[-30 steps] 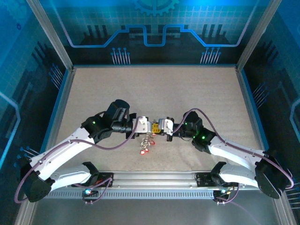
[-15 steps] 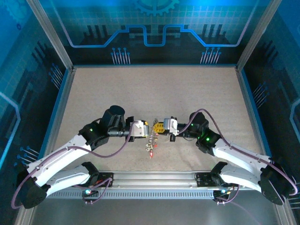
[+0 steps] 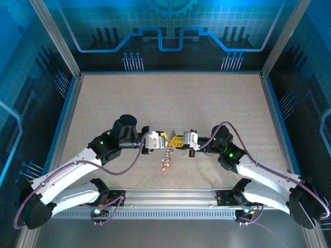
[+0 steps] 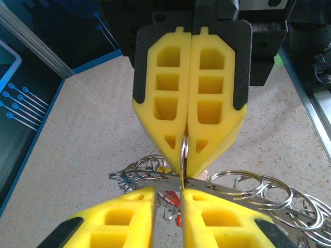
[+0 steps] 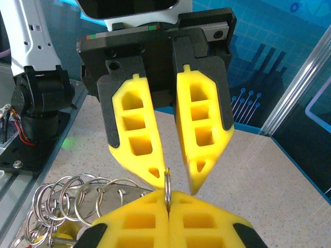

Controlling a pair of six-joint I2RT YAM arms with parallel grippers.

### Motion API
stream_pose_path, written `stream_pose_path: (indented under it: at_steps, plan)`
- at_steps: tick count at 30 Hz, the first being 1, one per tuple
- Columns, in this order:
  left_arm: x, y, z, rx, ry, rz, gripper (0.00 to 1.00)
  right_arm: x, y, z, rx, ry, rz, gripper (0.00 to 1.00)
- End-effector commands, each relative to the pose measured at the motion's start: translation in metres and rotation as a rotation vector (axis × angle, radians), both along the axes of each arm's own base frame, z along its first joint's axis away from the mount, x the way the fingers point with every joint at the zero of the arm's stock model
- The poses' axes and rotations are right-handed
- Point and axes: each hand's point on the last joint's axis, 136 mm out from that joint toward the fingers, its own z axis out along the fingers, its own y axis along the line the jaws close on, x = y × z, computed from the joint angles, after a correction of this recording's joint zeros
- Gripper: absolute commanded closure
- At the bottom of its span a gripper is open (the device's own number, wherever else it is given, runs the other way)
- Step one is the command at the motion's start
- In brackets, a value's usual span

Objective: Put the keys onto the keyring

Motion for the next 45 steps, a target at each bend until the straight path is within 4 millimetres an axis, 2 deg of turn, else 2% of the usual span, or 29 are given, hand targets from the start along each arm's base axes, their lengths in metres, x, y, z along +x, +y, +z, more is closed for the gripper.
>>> stream_pose_path:
  at_steps: [1,9,20,27,29,30,32,33,36,38,45]
  plan:
    - [-0.007,-0.009,0.012,-0.058,0.007,-0.066,0.8,-0.004,-0.001,0.018,0.053,-0.042,0.024,1.0]
    - [-0.016,-0.01,0.019,-0.075,0.022,-0.103,0.75,-0.002,-0.001,0.015,0.045,-0.037,0.014,1.0]
    - [-0.021,-0.013,0.025,-0.093,0.059,-0.154,0.82,0.001,0.003,0.016,0.036,-0.041,0.019,1.0]
    - [-0.018,-0.015,0.024,-0.096,0.063,-0.149,0.81,0.002,0.004,0.014,0.03,-0.046,0.016,1.0]
    - [-0.017,-0.015,0.022,-0.089,0.066,-0.152,0.9,0.002,0.005,0.015,0.035,-0.049,0.02,1.0]
    - [-0.017,-0.016,0.021,-0.082,0.07,-0.151,0.99,0.002,0.006,0.015,0.034,-0.052,0.025,1.0]
    - [-0.014,-0.015,0.017,-0.064,0.074,-0.141,1.0,0.004,0.007,0.014,0.033,-0.051,0.018,1.0]
    - [-0.011,-0.015,0.016,-0.056,0.07,-0.129,1.0,0.007,0.006,0.013,0.035,-0.047,0.005,0.94]
    - [0.001,-0.011,0.01,-0.021,0.041,-0.068,1.0,0.014,0.002,0.011,0.049,-0.032,-0.051,0.7]
    - [0.008,-0.006,0.007,0.012,0.004,-0.028,1.0,0.016,-0.001,0.004,0.035,-0.028,-0.072,0.61]
    - [0.038,0.007,-0.001,0.099,-0.112,0.111,1.0,0.022,-0.015,-0.018,-0.002,0.042,-0.167,0.56]
